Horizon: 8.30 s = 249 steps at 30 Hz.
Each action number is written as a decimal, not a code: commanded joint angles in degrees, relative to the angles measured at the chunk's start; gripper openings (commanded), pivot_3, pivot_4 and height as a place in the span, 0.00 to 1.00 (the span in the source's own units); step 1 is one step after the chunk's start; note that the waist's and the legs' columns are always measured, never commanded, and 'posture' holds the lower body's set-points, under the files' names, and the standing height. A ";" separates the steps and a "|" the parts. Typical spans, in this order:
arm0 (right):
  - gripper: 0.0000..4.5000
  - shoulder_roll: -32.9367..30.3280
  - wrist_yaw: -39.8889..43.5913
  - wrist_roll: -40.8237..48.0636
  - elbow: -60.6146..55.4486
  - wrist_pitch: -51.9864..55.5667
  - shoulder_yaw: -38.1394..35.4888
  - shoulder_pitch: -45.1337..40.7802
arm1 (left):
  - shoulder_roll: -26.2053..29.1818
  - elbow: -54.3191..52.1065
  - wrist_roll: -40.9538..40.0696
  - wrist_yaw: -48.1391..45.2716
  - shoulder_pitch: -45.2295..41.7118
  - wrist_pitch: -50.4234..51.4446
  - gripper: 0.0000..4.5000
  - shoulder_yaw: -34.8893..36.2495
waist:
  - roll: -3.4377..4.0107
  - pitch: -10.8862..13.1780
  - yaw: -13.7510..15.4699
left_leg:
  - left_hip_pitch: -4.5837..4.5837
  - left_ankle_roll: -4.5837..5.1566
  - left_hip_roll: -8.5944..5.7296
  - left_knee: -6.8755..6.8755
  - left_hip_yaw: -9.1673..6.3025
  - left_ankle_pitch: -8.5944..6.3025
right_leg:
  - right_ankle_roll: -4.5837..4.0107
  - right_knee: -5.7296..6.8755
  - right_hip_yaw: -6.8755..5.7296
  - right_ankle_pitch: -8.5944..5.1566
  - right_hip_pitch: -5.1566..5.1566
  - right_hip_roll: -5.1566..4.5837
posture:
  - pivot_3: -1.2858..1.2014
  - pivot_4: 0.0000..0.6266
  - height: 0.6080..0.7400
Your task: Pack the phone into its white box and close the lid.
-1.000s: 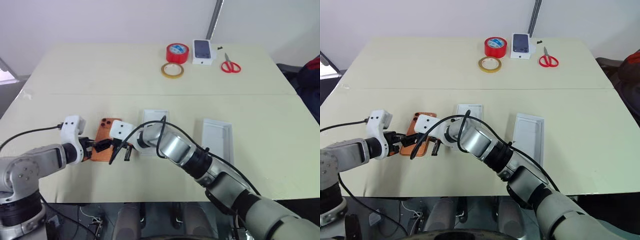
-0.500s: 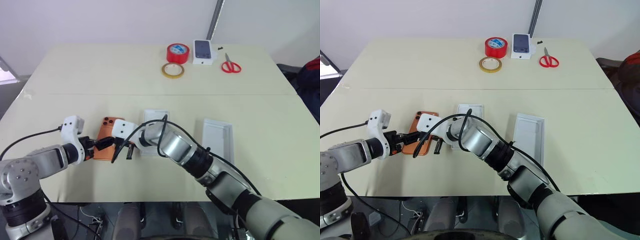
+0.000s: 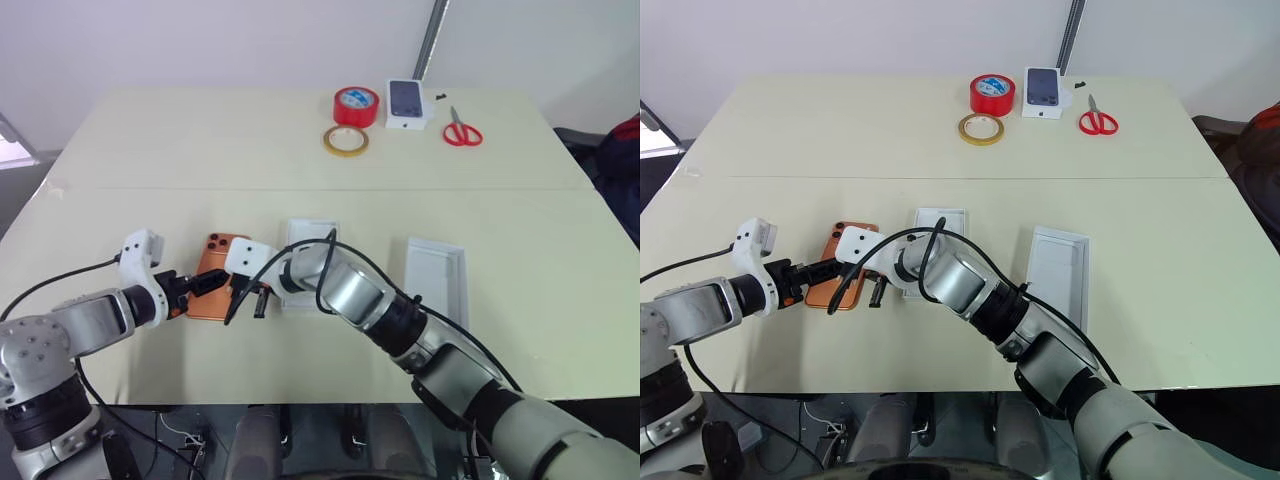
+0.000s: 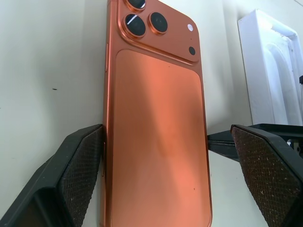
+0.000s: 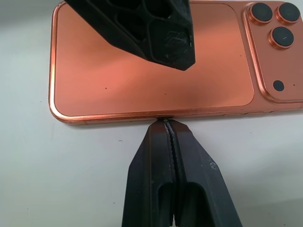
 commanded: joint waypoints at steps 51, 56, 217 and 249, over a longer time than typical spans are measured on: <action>0.00 -5.67 3.21 2.44 -14.58 2.01 -5.60 0.66 | 13.20 11.72 -42.93 21.98 10.71 -25.20 0.18 -9.06 | -0.08 0.03 -0.42 | -1.05 -0.13 0.01 -0.43 0.06 0.05 | -0.39 -0.63 0.03 0.08 -1.06 -0.22 | 0.52 0.24 1.00; 0.00 -9.33 5.17 5.98 -22.24 3.33 -9.09 2.60 | 14.40 10.24 -47.41 21.54 12.56 -29.62 0.00 -9.10 | -0.07 0.04 -0.54 | -0.99 -0.12 0.01 -0.38 0.08 0.05 | -0.49 -0.66 0.04 0.14 -0.98 -0.21 | 0.52 0.24 1.00; 0.00 -60.66 9.18 14.09 -37.20 7.63 -32.85 32.40 | -18.78 17.83 39.91 -30.14 -26.31 -26.18 0.01 -58.11 | -0.07 0.10 2.78 | -0.33 0.92 -0.19 0.58 0.04 -0.18 | -0.05 -0.72 -0.01 -0.09 0.32 0.04 | 0.52 0.24 1.00; 0.85 -55.98 -4.18 35.43 -31.31 46.79 -47.58 22.25 | -7.67 5.23 42.17 -40.85 -15.36 -51.57 0.00 -49.81 | 0.05 0.08 2.62 | -0.37 1.09 -0.10 0.82 0.12 -0.31 | -0.05 -0.56 0.00 -0.09 0.34 -0.07 | 0.52 0.24 1.00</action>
